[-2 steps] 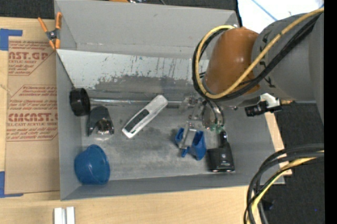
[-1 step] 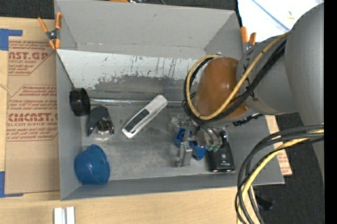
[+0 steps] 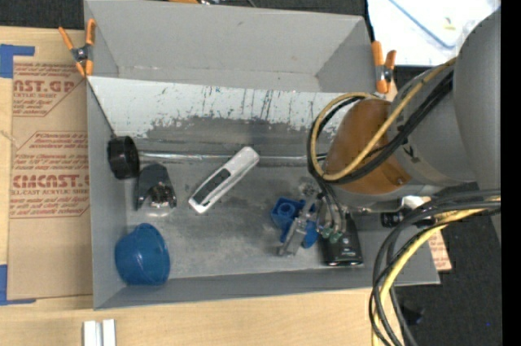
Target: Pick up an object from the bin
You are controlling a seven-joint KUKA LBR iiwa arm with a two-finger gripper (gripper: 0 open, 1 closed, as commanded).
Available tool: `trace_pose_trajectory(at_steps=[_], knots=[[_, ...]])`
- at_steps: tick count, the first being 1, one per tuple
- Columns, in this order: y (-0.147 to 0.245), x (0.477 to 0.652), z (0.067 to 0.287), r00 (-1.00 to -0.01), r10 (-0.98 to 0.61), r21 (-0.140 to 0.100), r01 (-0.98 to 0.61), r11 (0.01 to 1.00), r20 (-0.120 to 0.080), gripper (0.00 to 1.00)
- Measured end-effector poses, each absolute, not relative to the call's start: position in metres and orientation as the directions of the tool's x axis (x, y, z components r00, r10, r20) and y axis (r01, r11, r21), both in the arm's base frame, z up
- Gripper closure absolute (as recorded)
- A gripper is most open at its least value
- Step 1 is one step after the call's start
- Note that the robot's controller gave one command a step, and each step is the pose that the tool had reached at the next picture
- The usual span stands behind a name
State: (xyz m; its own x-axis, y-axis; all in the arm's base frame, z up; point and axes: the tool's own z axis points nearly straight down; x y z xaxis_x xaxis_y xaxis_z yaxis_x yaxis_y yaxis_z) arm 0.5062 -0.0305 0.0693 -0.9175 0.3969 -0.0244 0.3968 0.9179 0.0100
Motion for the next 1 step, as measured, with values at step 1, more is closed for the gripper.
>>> trace_pose_trajectory(at_steps=[1], knots=[[-0.0392, 0.5402, 0.0734, -1.0, 0.004, 0.003, 0.004, 1.0, -0.011, 1.0]])
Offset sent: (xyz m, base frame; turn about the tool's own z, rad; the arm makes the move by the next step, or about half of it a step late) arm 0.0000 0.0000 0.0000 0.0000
